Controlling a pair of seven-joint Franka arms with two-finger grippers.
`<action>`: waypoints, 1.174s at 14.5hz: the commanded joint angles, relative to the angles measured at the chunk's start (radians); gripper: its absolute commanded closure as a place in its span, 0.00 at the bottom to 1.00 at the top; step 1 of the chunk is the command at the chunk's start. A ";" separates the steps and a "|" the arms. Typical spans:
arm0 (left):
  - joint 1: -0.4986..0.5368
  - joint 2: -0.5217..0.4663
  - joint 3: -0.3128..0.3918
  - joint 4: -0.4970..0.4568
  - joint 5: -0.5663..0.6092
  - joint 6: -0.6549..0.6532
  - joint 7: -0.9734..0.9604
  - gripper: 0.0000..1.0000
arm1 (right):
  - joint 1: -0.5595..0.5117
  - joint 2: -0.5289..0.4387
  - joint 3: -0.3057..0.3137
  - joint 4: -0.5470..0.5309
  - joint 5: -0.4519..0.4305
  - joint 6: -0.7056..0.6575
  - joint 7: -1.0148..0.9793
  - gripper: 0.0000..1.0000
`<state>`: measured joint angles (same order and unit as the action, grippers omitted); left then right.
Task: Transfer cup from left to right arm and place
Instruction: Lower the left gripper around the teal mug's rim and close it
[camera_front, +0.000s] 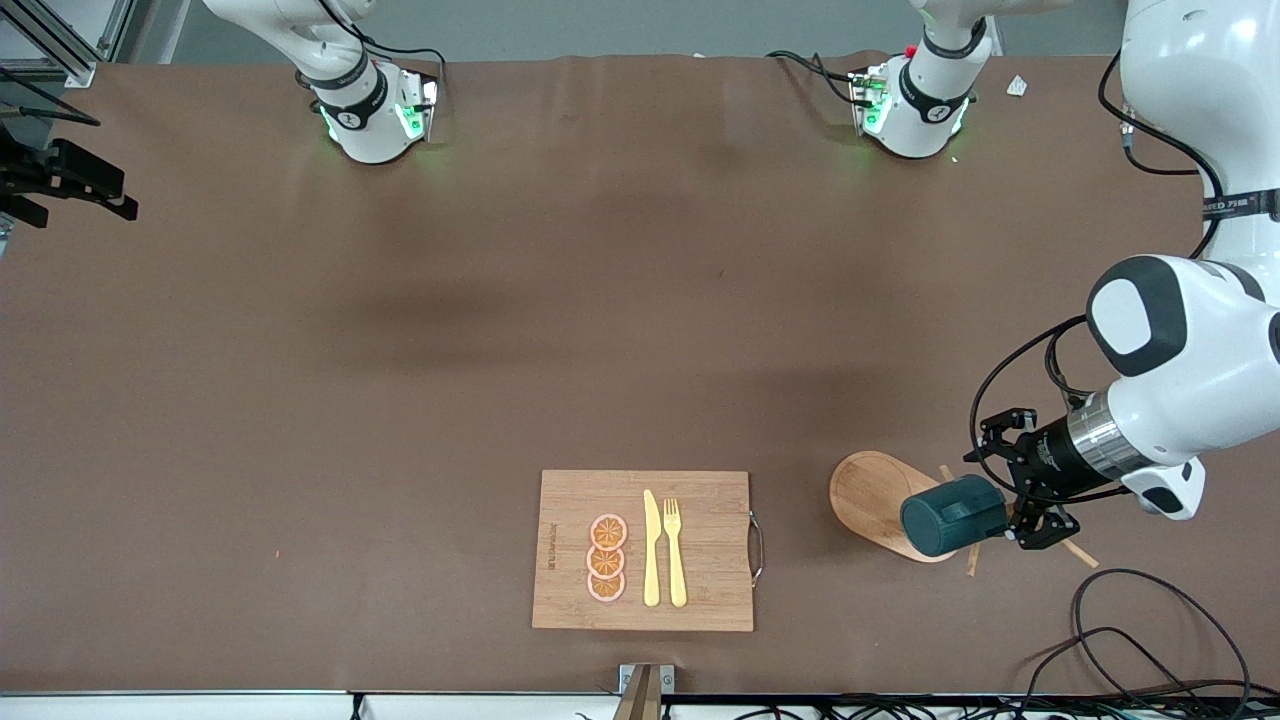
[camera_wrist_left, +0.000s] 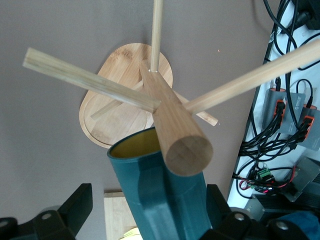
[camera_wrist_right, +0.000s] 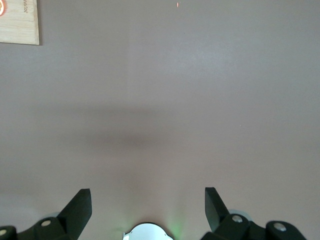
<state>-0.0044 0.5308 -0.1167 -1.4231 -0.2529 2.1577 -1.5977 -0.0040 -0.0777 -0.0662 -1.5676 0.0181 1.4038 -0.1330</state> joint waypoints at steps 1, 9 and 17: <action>0.006 0.021 -0.001 0.023 -0.017 0.004 -0.022 0.00 | -0.007 -0.020 0.003 -0.023 -0.006 0.004 -0.013 0.00; 0.012 0.060 -0.009 0.056 -0.022 0.005 -0.019 0.00 | -0.007 -0.020 0.003 -0.020 -0.006 -0.005 -0.013 0.00; 0.003 0.089 -0.009 0.061 -0.022 0.005 -0.016 0.00 | -0.008 -0.020 0.003 -0.022 -0.006 -0.005 -0.013 0.00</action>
<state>0.0044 0.6084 -0.1254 -1.3863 -0.2588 2.1629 -1.6129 -0.0040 -0.0777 -0.0670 -1.5676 0.0181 1.3983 -0.1330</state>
